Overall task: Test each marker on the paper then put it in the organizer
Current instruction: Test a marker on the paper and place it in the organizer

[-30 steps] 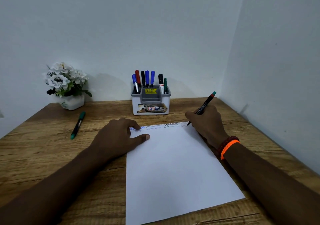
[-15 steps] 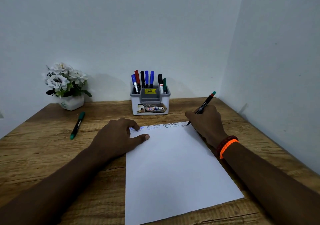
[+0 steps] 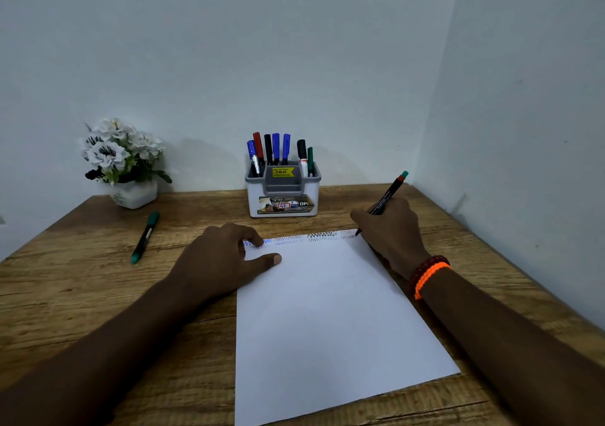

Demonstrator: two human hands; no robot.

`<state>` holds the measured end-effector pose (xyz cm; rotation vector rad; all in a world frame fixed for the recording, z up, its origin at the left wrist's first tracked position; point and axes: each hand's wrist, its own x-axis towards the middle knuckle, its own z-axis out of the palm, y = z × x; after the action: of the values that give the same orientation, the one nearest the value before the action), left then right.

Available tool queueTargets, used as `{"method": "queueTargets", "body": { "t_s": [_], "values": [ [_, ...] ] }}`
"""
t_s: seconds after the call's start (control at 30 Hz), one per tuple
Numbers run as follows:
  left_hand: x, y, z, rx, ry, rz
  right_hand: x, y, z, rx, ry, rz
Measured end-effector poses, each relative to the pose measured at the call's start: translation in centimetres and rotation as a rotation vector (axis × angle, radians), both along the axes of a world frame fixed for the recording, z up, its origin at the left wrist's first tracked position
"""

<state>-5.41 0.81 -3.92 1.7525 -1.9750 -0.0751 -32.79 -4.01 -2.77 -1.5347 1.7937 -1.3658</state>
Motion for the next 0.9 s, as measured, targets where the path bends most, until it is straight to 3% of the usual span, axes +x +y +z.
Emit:
{"method": "queueTargets", "body": {
  "t_s": [0.9],
  "values": [
    [-0.07, -0.01, -0.09, -0.009, 0.008, 0.001, -0.33, -0.26, -0.31, -0.01, 0.017, -0.001]
  ]
}}
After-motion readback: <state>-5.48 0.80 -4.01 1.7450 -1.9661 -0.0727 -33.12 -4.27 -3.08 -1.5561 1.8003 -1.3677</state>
